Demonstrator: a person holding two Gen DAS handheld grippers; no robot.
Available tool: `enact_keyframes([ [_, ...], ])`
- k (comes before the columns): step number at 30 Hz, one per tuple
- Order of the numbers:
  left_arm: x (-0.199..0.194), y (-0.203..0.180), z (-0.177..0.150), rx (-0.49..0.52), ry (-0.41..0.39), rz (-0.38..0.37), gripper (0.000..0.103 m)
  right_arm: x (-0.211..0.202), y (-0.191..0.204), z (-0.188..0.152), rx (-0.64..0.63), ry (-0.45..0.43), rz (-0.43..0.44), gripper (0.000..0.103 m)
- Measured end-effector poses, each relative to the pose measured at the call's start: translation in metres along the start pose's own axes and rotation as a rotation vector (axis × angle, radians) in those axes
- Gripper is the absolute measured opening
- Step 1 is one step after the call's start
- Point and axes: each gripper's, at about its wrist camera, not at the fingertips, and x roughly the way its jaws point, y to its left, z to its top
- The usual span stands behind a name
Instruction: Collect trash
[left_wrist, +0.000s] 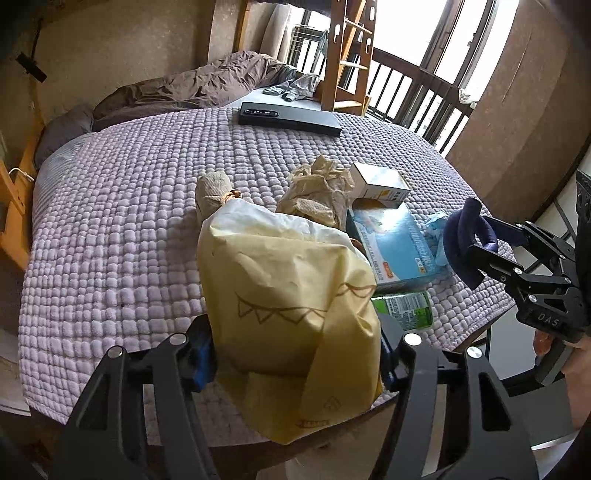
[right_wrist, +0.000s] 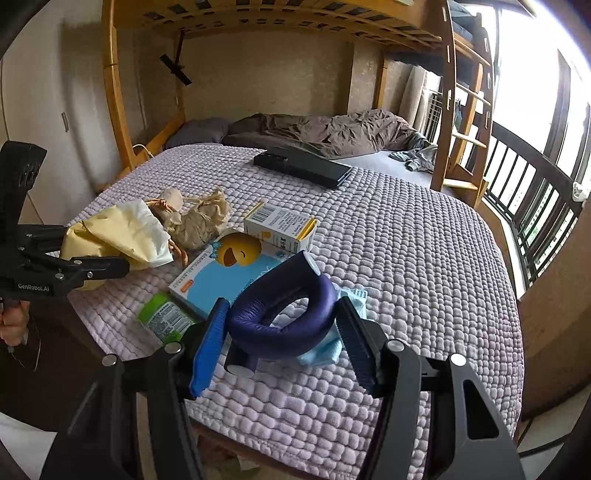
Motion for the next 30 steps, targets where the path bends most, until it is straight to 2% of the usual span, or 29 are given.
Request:
enact_keyframes([
  [17,-0.025,-0.014,-0.002,0.038,-0.031,0.009,0.065,-0.02,-0.007,-0.005,0.109,0.006,0.042,0.059],
  [30,-0.033,-0.028,-0.01,0.043,-0.029,0.005,0.065,-0.032,-0.002,-0.009,0.129,0.026,0.063,0.059],
])
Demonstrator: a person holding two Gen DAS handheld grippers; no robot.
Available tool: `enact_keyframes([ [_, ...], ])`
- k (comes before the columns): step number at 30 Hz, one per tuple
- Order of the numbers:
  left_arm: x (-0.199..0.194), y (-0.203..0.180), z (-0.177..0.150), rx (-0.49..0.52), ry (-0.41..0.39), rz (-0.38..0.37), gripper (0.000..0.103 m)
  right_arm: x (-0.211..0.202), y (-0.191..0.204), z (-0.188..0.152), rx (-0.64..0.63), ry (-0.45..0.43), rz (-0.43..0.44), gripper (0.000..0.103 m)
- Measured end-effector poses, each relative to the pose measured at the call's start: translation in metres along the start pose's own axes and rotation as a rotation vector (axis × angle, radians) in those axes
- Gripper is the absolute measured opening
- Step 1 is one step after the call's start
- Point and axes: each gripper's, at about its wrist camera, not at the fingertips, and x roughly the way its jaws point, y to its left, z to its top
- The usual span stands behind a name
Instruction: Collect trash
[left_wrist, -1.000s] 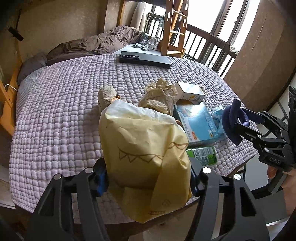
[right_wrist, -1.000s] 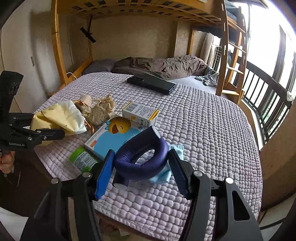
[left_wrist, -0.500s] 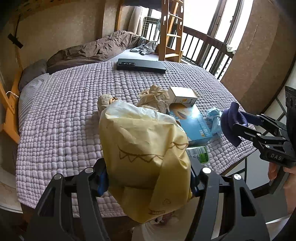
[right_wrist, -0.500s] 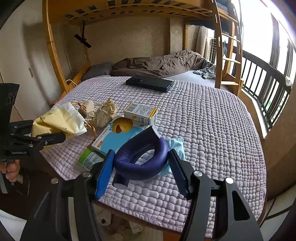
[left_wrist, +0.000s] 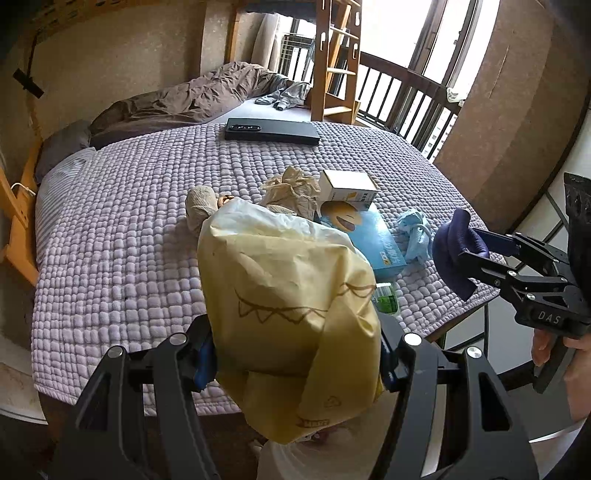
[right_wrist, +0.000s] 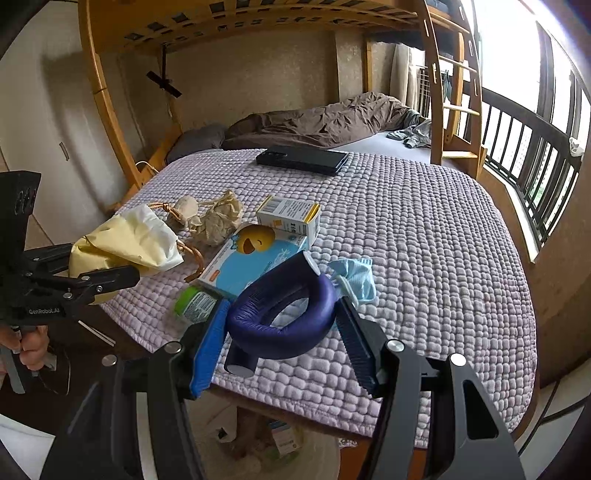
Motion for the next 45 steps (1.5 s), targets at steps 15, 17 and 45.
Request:
enact_keyframes([
  [15,-0.014,-0.013,-0.009,0.029,-0.003,-0.022,0.065,-0.018,0.009,-0.006,0.003,0.002,0.04,0.059],
  [17,-0.015,-0.014,-0.01,0.037,0.001,-0.027,0.065,-0.02,0.009,-0.008,0.006,0.005,0.046,0.059],
  [45,-0.02,-0.04,-0.046,0.174,0.07,-0.16,0.065,-0.038,0.017,-0.039,0.013,0.076,0.108,0.059],
])
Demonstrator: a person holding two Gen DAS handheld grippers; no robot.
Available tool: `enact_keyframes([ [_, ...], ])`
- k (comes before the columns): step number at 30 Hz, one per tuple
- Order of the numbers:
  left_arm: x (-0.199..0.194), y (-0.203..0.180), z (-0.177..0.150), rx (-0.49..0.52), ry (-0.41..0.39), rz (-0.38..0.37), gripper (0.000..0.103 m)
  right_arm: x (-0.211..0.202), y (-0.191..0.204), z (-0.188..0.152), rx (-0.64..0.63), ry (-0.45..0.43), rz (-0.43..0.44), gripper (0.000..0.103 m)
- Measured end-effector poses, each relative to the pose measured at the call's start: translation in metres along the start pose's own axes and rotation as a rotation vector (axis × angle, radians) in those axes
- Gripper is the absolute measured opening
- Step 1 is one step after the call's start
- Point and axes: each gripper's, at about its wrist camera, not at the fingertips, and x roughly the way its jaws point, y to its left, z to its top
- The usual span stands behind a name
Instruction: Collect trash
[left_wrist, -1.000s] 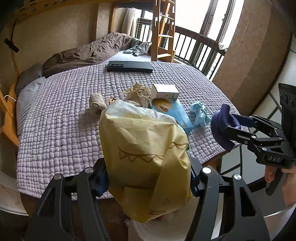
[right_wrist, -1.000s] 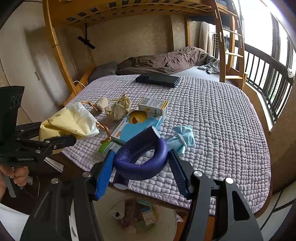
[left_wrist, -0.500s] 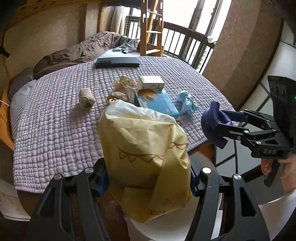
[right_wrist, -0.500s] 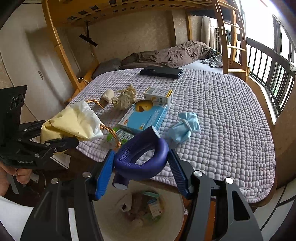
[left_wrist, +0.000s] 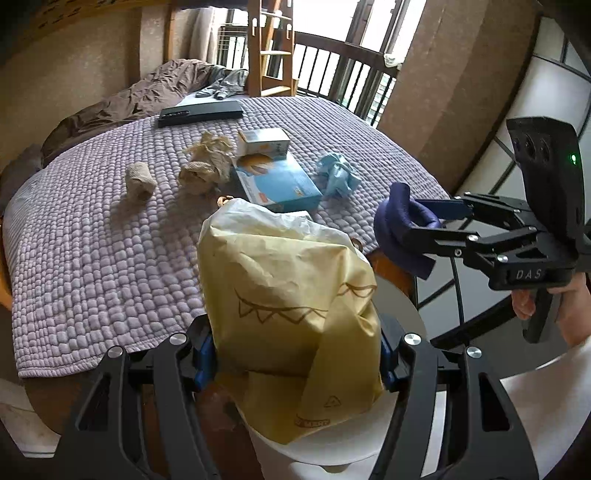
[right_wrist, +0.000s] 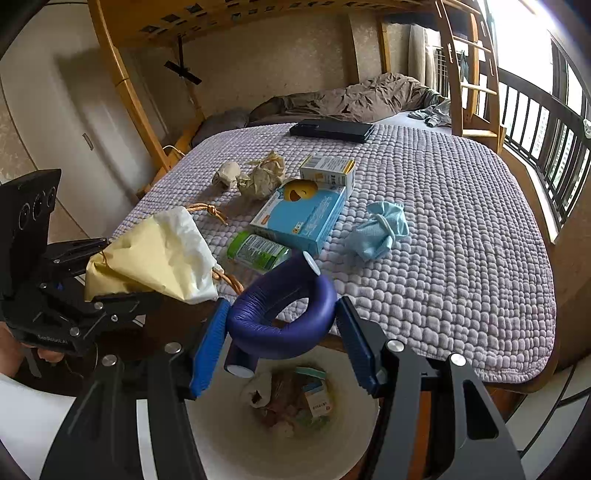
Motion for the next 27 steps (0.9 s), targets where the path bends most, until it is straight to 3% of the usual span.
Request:
enact_keyframes([
  [27,0.026,-0.032,-0.032,0.134,0.122,-0.091,0.065,-0.002,0.005,-0.032,0.011,0.085,0.027,0.059],
])
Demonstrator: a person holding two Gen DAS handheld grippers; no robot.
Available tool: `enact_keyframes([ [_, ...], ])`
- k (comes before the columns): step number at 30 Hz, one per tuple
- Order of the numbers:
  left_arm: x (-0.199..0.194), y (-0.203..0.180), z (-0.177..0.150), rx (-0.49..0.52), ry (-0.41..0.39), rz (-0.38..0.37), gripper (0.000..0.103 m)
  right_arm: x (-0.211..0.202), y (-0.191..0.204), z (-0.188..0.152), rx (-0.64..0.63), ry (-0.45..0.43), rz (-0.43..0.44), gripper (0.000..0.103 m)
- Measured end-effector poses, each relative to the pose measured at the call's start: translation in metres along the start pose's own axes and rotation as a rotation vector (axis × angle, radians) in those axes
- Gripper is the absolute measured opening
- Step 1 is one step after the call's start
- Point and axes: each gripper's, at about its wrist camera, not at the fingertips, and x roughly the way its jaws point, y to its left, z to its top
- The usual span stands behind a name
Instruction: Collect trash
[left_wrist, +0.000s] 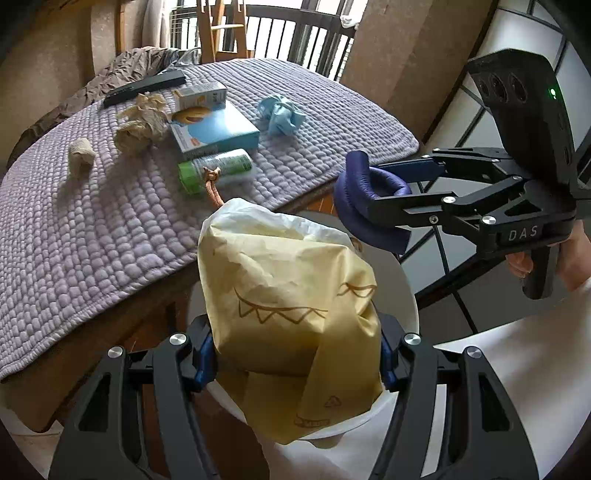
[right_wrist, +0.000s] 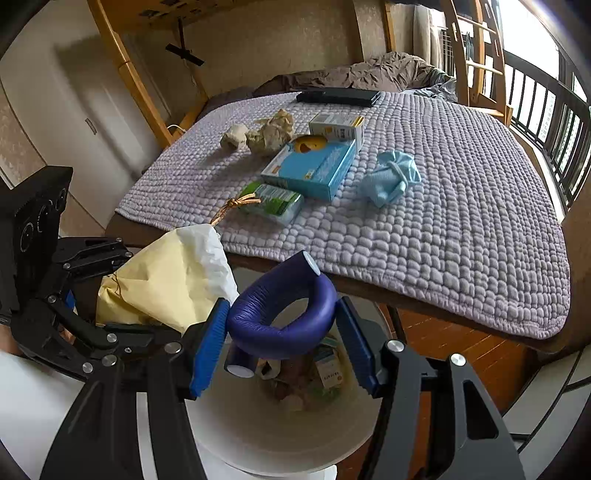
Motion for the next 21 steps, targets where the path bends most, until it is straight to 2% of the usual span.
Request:
enact_keyframes([
  [11,0.013,-0.006,-0.011,0.022,0.051,-0.024,0.065,0.009,0.0,-0.011,0.017,0.033,0.006,0.059],
  [21,0.028,-0.005,-0.016,0.021,0.092,0.001,0.065,0.026,-0.002,-0.017,0.028,0.067,-0.003,0.059],
])
